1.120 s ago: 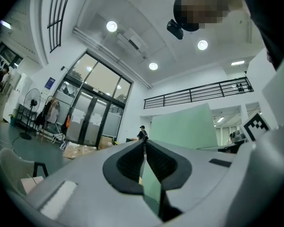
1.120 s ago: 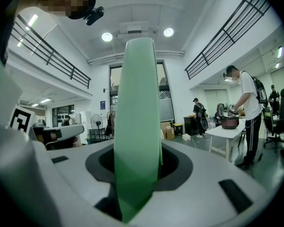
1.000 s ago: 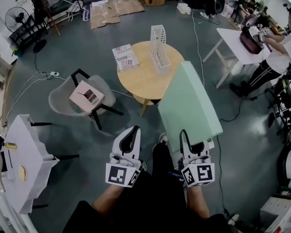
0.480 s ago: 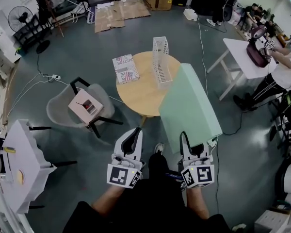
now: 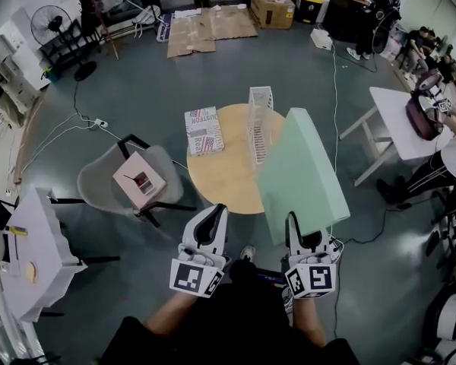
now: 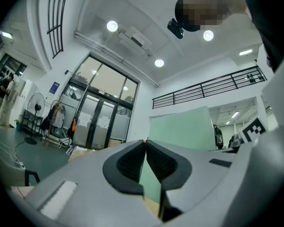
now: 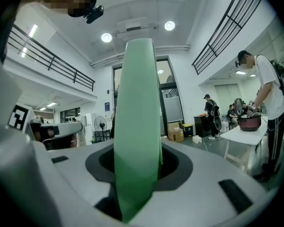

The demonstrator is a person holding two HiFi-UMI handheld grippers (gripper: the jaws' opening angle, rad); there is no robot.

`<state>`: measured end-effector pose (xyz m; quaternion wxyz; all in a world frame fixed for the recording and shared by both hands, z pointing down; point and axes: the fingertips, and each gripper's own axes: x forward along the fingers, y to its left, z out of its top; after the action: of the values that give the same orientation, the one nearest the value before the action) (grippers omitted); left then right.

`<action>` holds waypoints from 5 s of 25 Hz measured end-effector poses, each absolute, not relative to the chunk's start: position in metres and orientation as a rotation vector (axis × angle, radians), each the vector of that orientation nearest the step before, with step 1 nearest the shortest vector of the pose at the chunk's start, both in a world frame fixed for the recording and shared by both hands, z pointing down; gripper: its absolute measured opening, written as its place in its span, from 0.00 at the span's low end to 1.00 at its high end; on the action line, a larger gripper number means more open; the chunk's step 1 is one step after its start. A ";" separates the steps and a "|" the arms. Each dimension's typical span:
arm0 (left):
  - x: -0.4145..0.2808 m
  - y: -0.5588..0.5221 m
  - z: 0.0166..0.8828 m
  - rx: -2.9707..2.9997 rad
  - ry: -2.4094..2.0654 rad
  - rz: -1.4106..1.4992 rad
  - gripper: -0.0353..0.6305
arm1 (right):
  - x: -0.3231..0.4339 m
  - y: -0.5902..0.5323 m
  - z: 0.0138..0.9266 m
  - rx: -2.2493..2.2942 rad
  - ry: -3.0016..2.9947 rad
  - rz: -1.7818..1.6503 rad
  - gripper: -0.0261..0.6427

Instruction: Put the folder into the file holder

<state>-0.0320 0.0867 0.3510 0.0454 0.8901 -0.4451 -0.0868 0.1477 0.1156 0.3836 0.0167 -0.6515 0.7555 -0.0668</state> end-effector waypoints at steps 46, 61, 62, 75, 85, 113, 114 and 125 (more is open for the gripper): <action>0.027 -0.135 0.360 2.695 -1.314 -0.280 0.08 | 0.186 -0.135 0.411 -2.062 2.353 -0.129 0.25; 0.022 -0.173 0.372 2.702 -1.260 -0.248 0.08 | 0.177 -0.178 0.437 -2.103 2.300 -0.075 0.25; 0.023 -0.174 0.372 2.703 -1.256 -0.247 0.08 | 0.177 -0.179 0.438 -2.104 2.296 -0.069 0.25; 0.026 -0.175 0.375 2.710 -1.226 -0.225 0.08 | 0.176 -0.196 0.457 -2.096 2.260 0.015 0.24; 0.025 -0.174 0.385 2.690 -1.206 -0.221 0.08 | 0.168 -0.205 0.489 -2.113 2.280 0.062 0.25; 0.027 -0.186 0.396 2.660 -1.215 -0.183 0.08 | 0.168 -0.223 0.533 -2.095 2.317 -0.019 0.24; 0.026 -0.187 0.397 2.658 -1.215 -0.182 0.08 | 0.167 -0.224 0.536 -2.095 2.319 -0.024 0.24; 0.021 -0.184 0.401 2.648 -1.229 -0.174 0.08 | 0.169 -0.222 0.550 -2.100 2.312 -0.041 0.24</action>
<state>0.0213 -0.1837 0.4008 0.1082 0.9001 -0.4178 -0.0590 0.1689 -0.2223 0.5496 0.0089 -0.6723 0.7402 -0.0130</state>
